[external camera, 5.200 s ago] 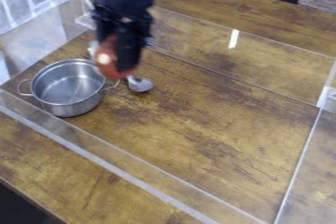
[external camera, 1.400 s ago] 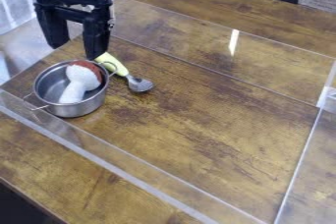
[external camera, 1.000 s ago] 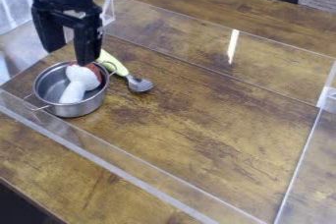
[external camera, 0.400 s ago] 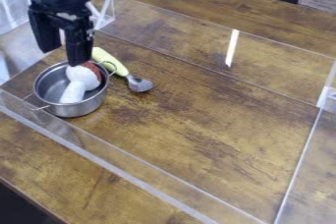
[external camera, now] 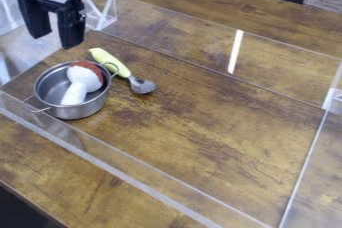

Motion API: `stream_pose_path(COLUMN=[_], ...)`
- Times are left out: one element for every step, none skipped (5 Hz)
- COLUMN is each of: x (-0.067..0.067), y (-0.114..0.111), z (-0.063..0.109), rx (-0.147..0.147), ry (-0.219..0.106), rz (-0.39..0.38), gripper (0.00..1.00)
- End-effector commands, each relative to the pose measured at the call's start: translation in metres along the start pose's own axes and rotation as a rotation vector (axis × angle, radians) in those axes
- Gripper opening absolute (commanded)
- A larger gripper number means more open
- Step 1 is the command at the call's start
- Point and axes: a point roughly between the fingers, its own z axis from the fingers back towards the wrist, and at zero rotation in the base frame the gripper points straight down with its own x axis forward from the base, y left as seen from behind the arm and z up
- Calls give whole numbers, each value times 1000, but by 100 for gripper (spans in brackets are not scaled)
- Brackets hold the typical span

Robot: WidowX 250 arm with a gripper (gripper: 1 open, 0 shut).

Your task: Put the mushroom in the silver pot

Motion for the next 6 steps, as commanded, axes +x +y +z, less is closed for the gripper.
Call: stream_pose_path(x=[10,18,23,21,28,32], y=[-5,-17,-24,-31,-25,-19], z=[24,26,28,26,26,24], rx=[15,13,6,3,0,-6], ry=[-62,-70,-77,-77,-67,-48], rz=[-43,-104,-147,-187,-178,-166], gripper=[100,100,100,100,100,100])
